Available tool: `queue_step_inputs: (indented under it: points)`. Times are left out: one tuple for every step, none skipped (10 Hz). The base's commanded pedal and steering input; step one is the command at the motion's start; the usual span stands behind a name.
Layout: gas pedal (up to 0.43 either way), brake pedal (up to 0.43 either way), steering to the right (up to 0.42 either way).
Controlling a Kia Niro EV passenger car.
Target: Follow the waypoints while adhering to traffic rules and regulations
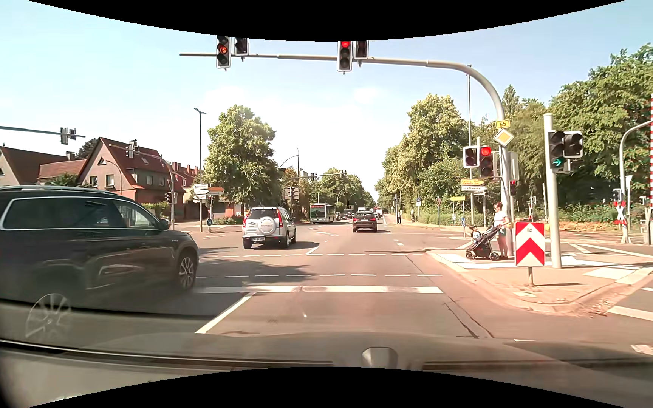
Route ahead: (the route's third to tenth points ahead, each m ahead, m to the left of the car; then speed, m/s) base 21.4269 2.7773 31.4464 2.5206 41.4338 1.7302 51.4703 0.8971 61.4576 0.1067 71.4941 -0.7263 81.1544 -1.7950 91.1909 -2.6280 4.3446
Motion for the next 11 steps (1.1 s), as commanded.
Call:
queue_step_inputs:
  points:
    - [0.000, 0.311, 0.015]
    - [0.000, 0.317, 0.015]
    - [0.000, 0.329, 0.015]
    - [0.000, 0.335, 0.015]
    - [0.000, 0.341, 0.015]
    - [0.000, 0.341, 0.015]
    - [0.000, 0.335, 0.015]
    - [0.000, 0.335, 0.016]
    - [0.000, 0.329, 0.021]
    - [0.000, 0.323, 0.023]
    - [0.000, 0.311, 0.022]
